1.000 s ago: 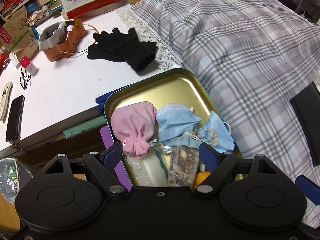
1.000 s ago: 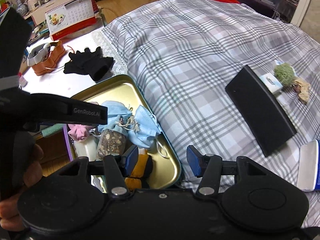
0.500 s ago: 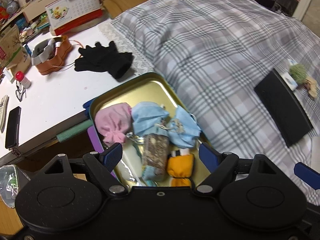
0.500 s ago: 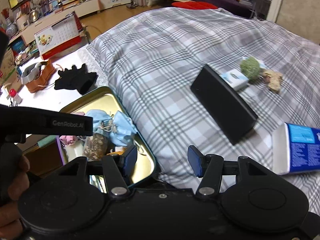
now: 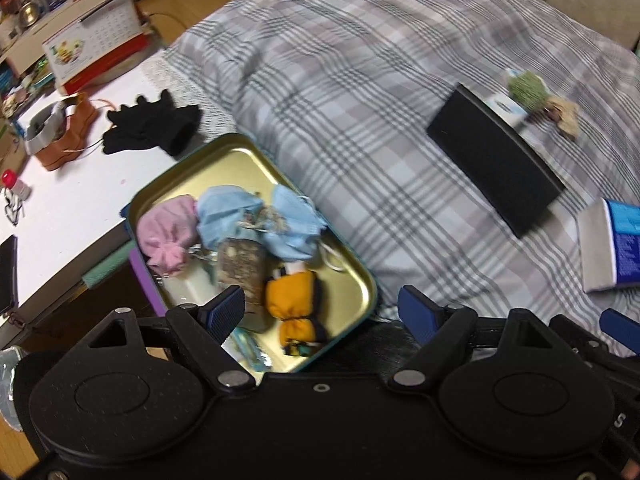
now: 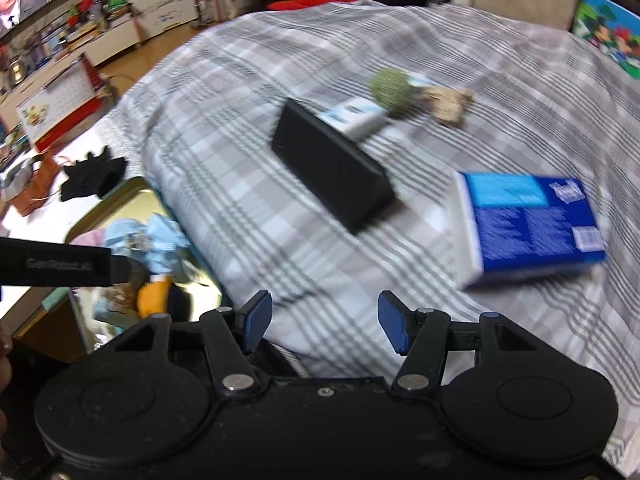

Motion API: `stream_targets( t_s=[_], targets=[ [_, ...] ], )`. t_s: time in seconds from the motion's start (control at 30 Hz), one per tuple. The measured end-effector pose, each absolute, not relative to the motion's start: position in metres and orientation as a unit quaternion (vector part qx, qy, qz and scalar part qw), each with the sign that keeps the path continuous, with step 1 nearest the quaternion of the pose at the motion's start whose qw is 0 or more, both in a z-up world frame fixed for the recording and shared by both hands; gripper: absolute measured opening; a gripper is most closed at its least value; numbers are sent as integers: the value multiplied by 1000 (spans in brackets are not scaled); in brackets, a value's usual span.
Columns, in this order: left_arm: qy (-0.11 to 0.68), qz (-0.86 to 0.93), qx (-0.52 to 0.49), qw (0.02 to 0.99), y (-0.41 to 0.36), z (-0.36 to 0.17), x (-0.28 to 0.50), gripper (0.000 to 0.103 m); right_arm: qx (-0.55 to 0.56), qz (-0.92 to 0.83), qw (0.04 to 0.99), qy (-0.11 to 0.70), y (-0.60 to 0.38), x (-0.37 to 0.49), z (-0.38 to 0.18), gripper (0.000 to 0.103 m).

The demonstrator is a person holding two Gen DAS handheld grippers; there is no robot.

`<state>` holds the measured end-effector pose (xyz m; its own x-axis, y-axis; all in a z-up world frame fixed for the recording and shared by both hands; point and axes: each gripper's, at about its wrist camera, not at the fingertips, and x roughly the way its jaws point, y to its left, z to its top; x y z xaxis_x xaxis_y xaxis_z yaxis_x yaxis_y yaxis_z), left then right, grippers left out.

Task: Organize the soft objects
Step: 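Move both tools back over the remaining items on the bed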

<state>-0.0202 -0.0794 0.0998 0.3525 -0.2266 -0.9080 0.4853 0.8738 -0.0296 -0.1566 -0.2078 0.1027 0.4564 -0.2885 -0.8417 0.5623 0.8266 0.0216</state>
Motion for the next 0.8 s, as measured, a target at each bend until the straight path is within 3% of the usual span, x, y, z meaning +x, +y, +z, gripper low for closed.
stream_targets(
  t_s=[0.3, 0.57, 0.8],
  targets=[
    [516, -259, 160, 801, -126, 99, -45, 81, 180, -322, 825, 429, -264, -200, 104, 63],
    [503, -285, 173, 797, -159, 109, -44, 82, 170, -395, 827, 363, -306, -212, 131, 88],
    [501, -293, 177, 795, -189, 117, -32, 82, 185, -422, 817, 348, -350, -203, 140, 89]
  ],
)
